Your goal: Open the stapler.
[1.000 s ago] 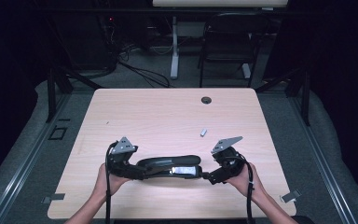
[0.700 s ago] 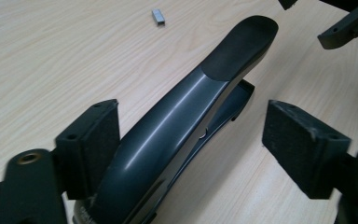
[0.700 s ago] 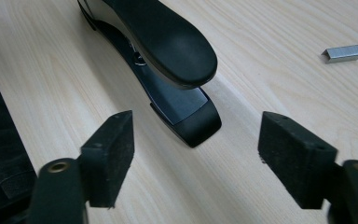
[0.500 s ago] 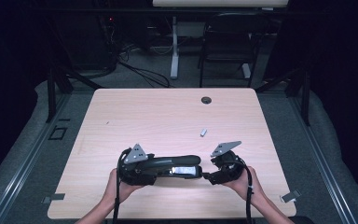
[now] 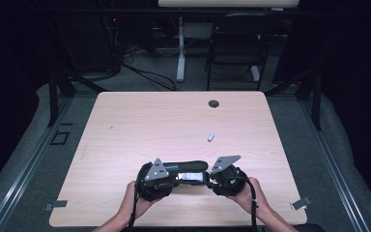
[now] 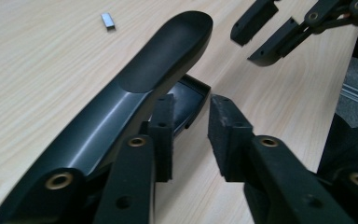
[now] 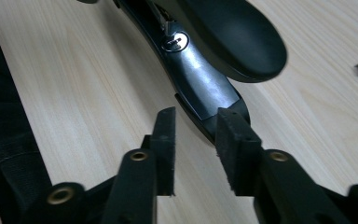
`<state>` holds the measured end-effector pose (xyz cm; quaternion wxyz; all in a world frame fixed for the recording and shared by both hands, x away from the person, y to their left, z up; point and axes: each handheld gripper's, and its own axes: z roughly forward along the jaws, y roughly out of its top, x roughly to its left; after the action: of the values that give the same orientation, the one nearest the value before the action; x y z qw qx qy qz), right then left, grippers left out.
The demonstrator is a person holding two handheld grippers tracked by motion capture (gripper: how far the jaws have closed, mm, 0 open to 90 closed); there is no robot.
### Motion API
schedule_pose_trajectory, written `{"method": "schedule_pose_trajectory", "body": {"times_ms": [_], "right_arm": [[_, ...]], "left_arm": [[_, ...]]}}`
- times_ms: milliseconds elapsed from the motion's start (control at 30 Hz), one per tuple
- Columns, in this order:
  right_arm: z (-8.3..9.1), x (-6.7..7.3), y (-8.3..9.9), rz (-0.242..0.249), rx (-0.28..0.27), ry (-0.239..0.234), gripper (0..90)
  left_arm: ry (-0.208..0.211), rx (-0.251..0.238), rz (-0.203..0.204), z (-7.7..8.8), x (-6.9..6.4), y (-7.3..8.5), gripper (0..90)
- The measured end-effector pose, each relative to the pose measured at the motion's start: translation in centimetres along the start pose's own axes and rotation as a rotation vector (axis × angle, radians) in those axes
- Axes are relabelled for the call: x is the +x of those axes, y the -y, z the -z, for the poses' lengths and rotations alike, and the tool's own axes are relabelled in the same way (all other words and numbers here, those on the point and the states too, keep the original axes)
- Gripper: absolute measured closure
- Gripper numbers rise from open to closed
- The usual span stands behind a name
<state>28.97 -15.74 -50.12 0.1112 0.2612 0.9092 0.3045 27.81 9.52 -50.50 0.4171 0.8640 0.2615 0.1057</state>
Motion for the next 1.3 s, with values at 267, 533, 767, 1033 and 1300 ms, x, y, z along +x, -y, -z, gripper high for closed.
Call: {"method": "schedule_pose_trajectory", "body": {"times_ms": [267, 533, 767, 1033, 1300], "right_arm": [[-1.2, 0.3, -0.2, 0.041, 0.007, 0.013, 79.5], [-3.4, 0.0, -0.3, 0.024, 0.031, 0.024, 87.7], [-5.1, -0.3, -0.3, 0.075, 0.057, 0.049, 90.0], [-6.1, -0.5, -0.1, 0.092, 0.075, 0.061, 90.0], [-6.6, 0.3, 0.2, 0.094, 0.022, 0.115, 90.0]], "left_arm": [[-0.019, 0.024, 0.037, -1.2, 0.2, 0.3, 80.9], [-0.022, 0.04, 0.103, -3.2, 0.1, 1.2, 85.8], [-0.045, 0.019, 0.094, -4.4, -0.8, 1.5, 89.7], [-0.103, 0.012, 0.097, -5.4, -0.9, 1.5, 89.8], [-0.153, -0.041, 0.067, -6.1, -1.5, 1.6, 89.8]]}}
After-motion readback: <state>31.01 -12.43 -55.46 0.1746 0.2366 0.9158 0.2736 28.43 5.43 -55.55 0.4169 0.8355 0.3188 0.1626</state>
